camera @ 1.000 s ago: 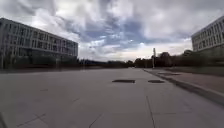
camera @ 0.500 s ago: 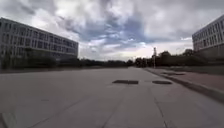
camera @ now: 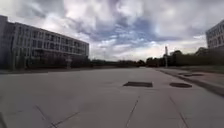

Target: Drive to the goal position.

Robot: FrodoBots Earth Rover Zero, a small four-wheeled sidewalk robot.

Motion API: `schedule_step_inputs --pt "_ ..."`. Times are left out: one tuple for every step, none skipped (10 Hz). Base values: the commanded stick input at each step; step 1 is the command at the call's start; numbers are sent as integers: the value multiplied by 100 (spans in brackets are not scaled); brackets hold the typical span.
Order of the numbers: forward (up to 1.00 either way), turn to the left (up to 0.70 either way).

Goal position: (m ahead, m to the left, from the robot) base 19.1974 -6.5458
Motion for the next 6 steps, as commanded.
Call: schedule_step_inputs --pt "100 38" --pt "100 29" --pt "100 1" --pt "100 4" --pt "100 13" --pt "100 11"
